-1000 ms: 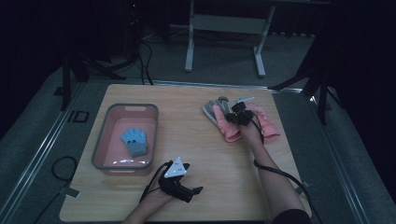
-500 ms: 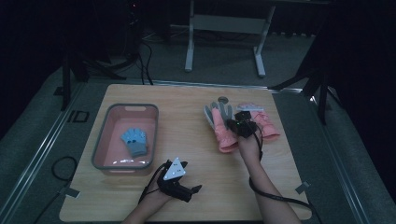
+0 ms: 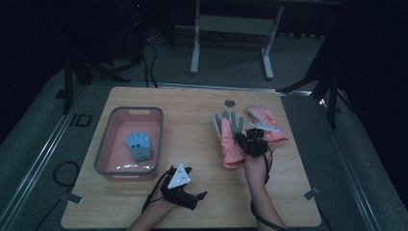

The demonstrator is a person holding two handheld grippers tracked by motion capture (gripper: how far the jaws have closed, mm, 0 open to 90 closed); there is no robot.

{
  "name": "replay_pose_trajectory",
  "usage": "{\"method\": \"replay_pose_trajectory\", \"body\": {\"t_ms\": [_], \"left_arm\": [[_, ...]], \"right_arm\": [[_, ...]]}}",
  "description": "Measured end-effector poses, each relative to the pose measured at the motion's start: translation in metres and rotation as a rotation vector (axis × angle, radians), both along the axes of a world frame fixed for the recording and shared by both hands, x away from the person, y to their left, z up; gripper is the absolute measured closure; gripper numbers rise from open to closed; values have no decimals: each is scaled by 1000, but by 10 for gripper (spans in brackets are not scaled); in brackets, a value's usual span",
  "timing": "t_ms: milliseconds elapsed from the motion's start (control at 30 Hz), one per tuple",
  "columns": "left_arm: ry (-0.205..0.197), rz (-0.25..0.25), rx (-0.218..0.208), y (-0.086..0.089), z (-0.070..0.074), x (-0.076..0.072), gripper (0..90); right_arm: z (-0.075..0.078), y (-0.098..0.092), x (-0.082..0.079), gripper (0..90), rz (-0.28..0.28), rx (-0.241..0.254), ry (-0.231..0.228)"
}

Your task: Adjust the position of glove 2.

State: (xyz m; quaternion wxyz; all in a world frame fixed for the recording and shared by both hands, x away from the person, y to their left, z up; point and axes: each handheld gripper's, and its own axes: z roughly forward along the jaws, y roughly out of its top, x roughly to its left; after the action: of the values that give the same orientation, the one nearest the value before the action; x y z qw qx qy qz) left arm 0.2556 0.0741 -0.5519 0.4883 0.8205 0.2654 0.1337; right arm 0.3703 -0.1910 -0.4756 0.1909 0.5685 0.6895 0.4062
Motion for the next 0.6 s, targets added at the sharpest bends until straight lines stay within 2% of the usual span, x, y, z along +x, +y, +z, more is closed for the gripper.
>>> {"method": "replay_pose_trajectory", "body": {"t_ms": [133, 267, 433, 600], "left_arm": [[1, 1, 14, -1, -1, -1, 18], [-8, 0, 18, -2, -1, -2, 18], [-8, -5, 10, -1, -1, -2, 18], [-5, -5, 6, 0, -2, -2, 18]], "right_arm": [[-8, 4, -5, 881, -7, 28, 24], [-19, 8, -9, 880, -35, 40, 28], [-36, 12, -14, 879, -69, 15, 35], [-56, 18, -13, 869, -77, -21, 72]]}}
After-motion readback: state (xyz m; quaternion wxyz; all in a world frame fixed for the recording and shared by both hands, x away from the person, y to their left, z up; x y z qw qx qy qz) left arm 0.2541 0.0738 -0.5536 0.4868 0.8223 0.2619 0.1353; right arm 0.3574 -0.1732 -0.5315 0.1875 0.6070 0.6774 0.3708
